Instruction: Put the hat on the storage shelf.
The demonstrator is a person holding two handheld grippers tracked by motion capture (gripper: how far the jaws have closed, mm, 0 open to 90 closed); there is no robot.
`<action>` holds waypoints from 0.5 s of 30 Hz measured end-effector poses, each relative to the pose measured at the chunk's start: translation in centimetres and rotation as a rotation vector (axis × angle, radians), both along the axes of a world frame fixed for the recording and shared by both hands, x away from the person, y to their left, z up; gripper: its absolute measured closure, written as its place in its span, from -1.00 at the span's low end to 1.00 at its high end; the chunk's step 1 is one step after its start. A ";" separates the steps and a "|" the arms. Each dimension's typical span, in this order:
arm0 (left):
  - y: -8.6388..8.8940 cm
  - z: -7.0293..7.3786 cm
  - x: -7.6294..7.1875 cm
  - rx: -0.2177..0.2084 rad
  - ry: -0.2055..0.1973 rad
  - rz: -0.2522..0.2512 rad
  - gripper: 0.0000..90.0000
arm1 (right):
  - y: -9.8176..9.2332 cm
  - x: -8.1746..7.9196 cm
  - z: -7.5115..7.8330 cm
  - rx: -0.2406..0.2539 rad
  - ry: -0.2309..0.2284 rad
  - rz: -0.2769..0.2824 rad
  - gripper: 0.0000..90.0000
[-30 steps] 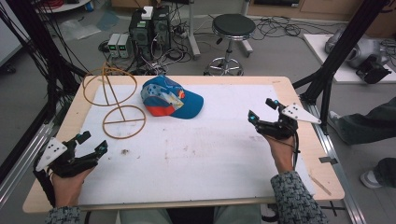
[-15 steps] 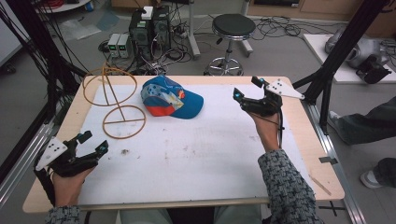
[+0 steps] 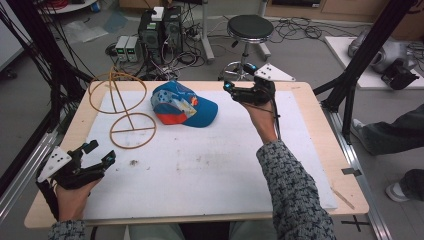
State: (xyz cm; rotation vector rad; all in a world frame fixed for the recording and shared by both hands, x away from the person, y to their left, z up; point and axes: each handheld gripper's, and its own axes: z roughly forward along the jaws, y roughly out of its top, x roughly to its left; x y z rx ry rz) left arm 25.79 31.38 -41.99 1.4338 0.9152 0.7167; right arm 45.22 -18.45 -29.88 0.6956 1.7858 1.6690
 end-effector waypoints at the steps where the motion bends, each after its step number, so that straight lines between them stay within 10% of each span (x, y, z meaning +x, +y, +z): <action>1: 0.0 0.0 0.0 -0.001 0.000 0.000 -0.50 | 0.4 0.2 0.1 -0.005 -0.003 0.005 -0.74; 15: 0.1 -0.1 0.2 -0.010 -0.004 -0.006 -0.50 | 7.8 2.7 0.6 -0.062 0.002 0.116 -0.67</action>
